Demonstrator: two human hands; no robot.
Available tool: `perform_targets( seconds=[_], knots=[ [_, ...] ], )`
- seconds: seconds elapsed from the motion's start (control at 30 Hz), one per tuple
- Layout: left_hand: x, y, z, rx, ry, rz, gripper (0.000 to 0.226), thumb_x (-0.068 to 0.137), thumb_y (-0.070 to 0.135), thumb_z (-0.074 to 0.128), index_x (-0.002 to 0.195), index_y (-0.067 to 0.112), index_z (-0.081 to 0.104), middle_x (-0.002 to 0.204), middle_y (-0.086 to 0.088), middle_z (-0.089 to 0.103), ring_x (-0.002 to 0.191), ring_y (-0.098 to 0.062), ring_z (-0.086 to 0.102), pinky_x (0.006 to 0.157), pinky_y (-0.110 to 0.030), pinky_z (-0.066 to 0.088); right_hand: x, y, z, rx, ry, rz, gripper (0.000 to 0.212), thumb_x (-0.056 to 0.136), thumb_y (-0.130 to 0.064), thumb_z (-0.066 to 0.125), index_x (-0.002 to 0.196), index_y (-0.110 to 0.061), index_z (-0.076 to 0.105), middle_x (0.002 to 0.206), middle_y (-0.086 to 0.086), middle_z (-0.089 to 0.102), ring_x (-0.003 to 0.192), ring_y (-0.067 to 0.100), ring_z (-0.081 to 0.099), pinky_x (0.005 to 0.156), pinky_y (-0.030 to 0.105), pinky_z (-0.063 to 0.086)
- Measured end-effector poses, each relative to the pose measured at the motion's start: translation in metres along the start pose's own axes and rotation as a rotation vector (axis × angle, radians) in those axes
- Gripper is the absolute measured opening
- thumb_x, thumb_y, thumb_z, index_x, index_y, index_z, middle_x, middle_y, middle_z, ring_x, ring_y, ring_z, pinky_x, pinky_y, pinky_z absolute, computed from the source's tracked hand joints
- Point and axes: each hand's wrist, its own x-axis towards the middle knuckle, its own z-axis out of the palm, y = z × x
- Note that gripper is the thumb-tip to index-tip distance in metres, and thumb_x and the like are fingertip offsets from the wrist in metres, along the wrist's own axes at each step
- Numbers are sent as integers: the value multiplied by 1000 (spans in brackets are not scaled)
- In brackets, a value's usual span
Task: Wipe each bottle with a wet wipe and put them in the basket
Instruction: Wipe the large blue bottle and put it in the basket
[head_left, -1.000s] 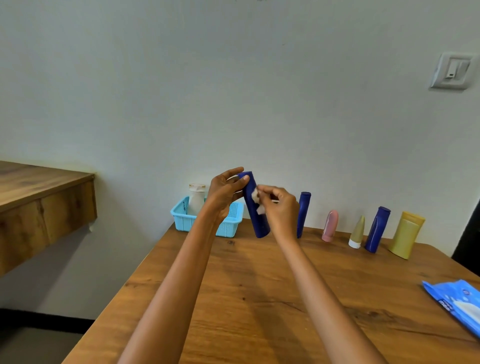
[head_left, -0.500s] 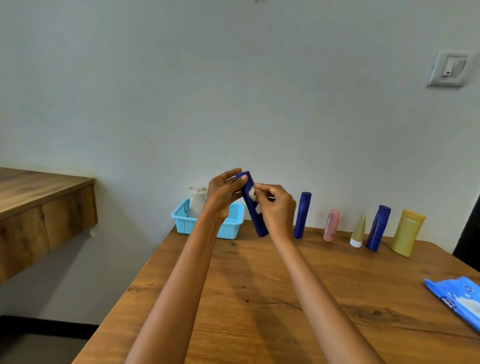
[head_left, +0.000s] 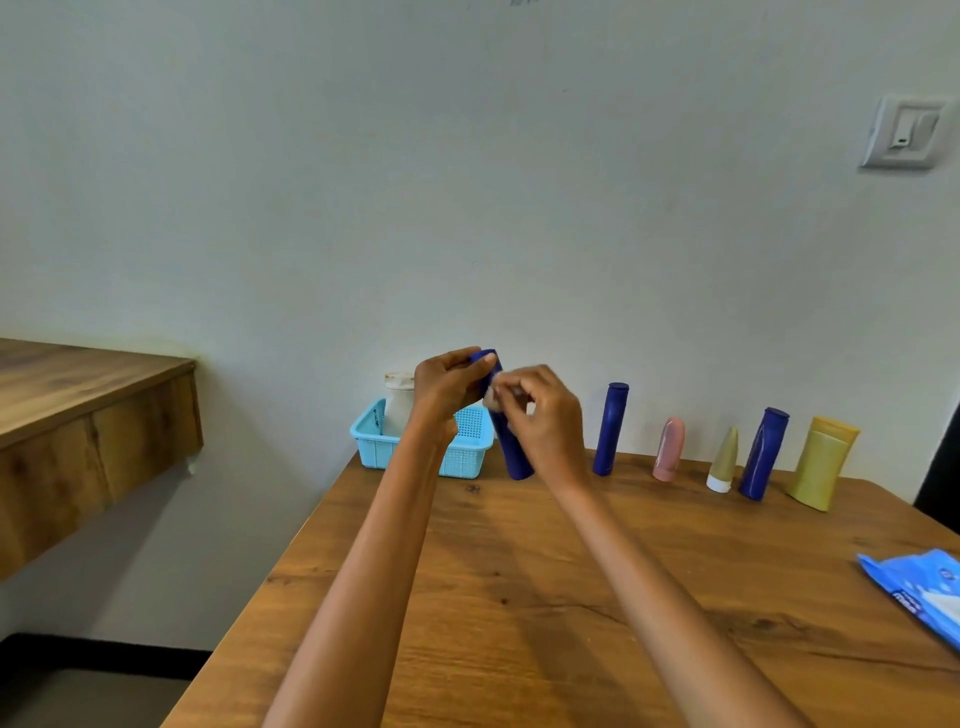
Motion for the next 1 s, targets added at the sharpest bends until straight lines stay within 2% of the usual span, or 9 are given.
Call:
perform_targets(
  seconds=[0.1,0.23,0.33,0.4,0.53,0.63,0.8,0.87,1.0],
  knots=[
    [-2,4,2,-58,-21,3,38,82,7,69,116,-4,59,90,-13,68,73,-18,69,67,-24,58,12,-4,3,10,34,19,15,89,-19,63,100,-10,67,97,3,66,87,11,62,76,21,53],
    [2,8,-9,-120,76,-9,45,81,7,71,122,-1,56,102,-16,66,85,-23,67,70,-26,59,-19,3,4,32,-51,-27,16,88,-19,61,101,-11,65,99,1,64,91,12,62,78,22,54],
    [3,9,-18,-107,113,-17,47,81,7,70,125,5,51,100,-13,64,86,-22,66,67,-24,58,-51,11,1,48,-113,34,15,87,-16,62,101,-14,66,102,-2,62,98,10,61,80,16,53],
    [2,9,-18,-80,99,-21,49,82,8,70,126,7,50,100,-13,63,85,-21,66,65,-23,58,-52,11,2,37,-108,43,15,86,-12,63,100,-13,66,102,-2,63,98,10,61,80,13,52],
    [1,11,-12,-38,-14,-21,47,83,9,69,126,8,49,97,-15,66,76,-19,68,63,-24,58,-12,-5,5,45,-29,-16,13,87,-14,64,99,-10,67,96,2,66,89,9,61,78,16,51],
    [-1,11,-10,-61,-89,-8,46,85,10,67,127,10,49,98,-15,68,75,-18,70,71,-29,59,18,-10,6,146,49,116,15,88,-18,64,100,-11,68,95,0,67,85,4,61,74,14,50],
    [-2,12,-15,-200,-140,33,43,87,5,62,127,11,47,105,-16,66,85,-21,67,74,-30,58,20,-6,3,240,13,354,19,91,-15,59,106,-9,68,96,-4,68,77,0,62,63,6,47],
    [-1,13,-19,-256,-116,46,41,87,5,61,125,12,47,107,-16,65,88,-22,66,74,-30,59,7,-1,0,232,-7,399,19,91,-14,59,106,-10,68,99,-1,70,77,0,62,62,6,47],
    [2,13,-27,-269,-16,53,39,86,4,62,122,13,48,99,-11,66,83,-18,66,64,-25,58,-30,5,3,207,-14,446,18,89,-14,61,106,-12,68,102,0,68,84,4,62,65,7,49]
  ],
)
